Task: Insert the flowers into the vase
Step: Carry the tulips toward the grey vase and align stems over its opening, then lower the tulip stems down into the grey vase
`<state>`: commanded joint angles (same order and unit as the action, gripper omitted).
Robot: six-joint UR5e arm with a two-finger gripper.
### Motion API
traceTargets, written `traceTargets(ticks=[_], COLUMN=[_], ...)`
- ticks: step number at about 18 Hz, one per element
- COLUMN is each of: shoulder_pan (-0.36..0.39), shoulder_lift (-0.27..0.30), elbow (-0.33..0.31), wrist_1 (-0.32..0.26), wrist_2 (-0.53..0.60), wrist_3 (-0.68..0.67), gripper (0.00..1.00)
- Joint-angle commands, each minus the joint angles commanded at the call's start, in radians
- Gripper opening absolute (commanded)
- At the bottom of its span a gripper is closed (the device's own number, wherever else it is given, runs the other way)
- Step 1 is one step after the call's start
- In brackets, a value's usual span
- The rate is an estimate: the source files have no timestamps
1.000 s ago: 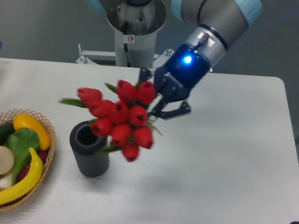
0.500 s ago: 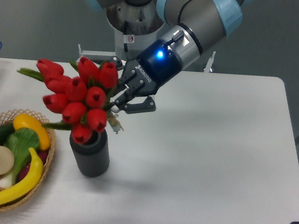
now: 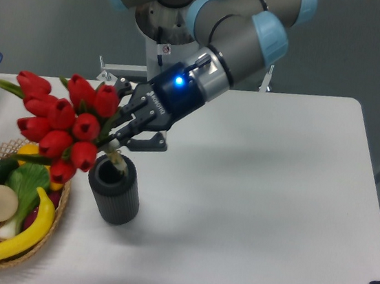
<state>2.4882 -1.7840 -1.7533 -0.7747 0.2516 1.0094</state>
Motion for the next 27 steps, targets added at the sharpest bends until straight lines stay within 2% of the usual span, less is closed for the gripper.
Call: traceTargets(ticks=[27], shoulder_pan=[0.018], shoulder_lift=[-0.051], elbow=[-0.114], wrist_1=[0.000], wrist_2=[0.008], wrist_3=[0.032], gripper=[0.26])
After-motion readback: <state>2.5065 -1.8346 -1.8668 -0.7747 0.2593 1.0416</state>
